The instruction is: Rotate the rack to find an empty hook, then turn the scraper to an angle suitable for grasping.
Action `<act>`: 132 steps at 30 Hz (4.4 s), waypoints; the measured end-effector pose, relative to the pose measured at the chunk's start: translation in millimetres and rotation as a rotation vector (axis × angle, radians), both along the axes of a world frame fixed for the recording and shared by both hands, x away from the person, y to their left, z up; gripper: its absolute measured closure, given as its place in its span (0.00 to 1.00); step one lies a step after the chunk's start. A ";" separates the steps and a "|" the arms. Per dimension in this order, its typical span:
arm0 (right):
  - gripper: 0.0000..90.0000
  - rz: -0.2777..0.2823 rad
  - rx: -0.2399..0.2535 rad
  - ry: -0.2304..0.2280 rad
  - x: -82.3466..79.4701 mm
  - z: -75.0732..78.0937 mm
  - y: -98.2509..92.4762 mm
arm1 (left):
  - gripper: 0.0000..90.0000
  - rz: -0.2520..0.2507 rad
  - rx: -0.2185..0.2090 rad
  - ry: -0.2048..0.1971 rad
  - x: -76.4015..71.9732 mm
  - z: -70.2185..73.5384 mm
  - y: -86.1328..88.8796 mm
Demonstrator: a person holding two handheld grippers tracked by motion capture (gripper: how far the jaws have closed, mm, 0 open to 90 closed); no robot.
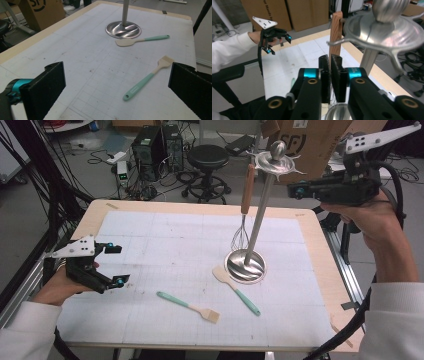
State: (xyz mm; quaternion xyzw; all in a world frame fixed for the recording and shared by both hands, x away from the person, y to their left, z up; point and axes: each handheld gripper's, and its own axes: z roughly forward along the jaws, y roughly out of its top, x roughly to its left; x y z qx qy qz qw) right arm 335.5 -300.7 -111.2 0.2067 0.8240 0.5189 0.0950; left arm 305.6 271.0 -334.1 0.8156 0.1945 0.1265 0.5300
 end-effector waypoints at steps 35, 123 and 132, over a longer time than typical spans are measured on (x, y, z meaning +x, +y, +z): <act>0.00 -0.062 -0.113 -0.026 -51.2 -76.0 -1.3 | 0.02 -0.018 -0.005 -0.009 -3.6 0.9 -12.3; 0.99 0.164 -0.259 0.154 -44.7 -217.2 54.0 | 0.02 -0.015 -0.045 -0.007 -9.4 -23.7 -3.3; 0.99 0.200 -0.354 0.178 -45.0 -243.0 64.8 | 0.02 -0.016 -0.040 -0.010 -10.2 -23.8 -4.2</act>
